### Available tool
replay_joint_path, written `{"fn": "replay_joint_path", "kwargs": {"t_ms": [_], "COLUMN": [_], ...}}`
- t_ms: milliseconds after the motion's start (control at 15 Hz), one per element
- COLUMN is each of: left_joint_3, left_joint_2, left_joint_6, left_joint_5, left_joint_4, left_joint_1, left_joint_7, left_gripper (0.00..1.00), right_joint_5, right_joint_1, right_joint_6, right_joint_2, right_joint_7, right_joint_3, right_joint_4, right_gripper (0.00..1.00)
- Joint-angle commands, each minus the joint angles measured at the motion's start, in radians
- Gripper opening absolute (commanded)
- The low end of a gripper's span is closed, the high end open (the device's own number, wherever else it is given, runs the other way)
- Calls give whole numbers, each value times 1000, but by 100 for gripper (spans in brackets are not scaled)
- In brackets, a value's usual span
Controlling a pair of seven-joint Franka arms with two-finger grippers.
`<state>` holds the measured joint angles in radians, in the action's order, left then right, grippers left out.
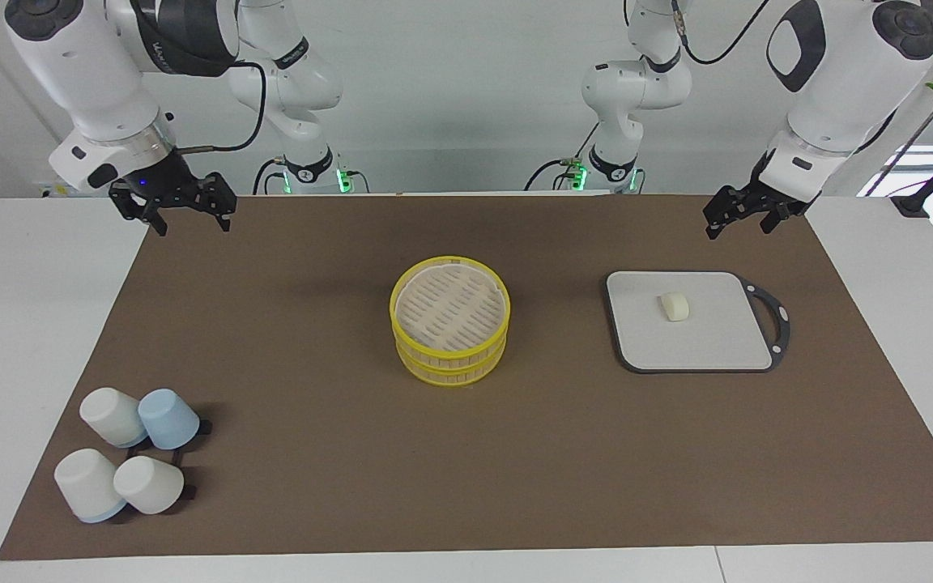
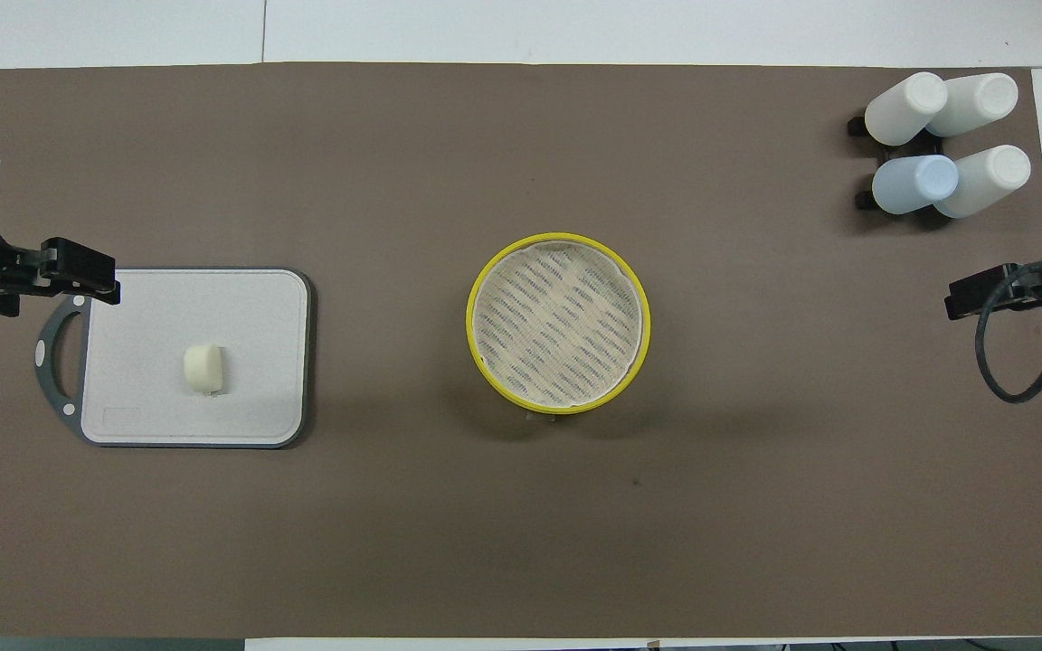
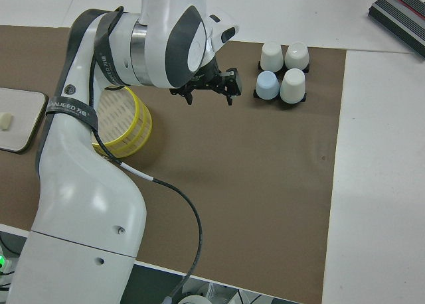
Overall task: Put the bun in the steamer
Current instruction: 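Reach the left gripper to the bun while the right gripper reaches the lid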
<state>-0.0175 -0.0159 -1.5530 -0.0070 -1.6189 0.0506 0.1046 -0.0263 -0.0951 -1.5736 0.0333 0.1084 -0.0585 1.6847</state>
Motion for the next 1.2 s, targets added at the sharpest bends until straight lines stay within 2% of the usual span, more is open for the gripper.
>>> {"fn": "replay_joint_path", "kwargs": {"t_ms": [0,333,467,600,667,933,1133], "left_joint_3": [11,13,11,11,11,10,11], "left_joint_2": [-3,27,63,108,112,76,82], "left_joint_6": [-15,-29,-68,-198,-219,-310,-409], "left_joint_5": [-11,-14,-17,-51,-51,-48,-47], "left_joint_4": [-2,-48,-129,-247,-280,-381,-490], "left_joint_1": [17,5,0,3,11,31,18], "left_joint_7": [-3,9,18,52,56,40,37], "left_gripper": [100,100,100,100,100,100,100], "right_joint_5": [-3,-4,-3,-3,-3,57,65], "right_joint_1": [-3,-2,-2,29,47,89,204], "right_joint_6": [0,4,10,-5,-19,-46,-108], "right_joint_2": [31,39,45,45,45,42,-5], "right_joint_7": [10,13,10,1,-1,-83,-180], "right_joint_3": [-4,-4,-4,-4,-4,-6,-4], "right_joint_4": [33,47,56,55,55,76,55], "right_gripper": [100,100,100,100,100,100,100]}}
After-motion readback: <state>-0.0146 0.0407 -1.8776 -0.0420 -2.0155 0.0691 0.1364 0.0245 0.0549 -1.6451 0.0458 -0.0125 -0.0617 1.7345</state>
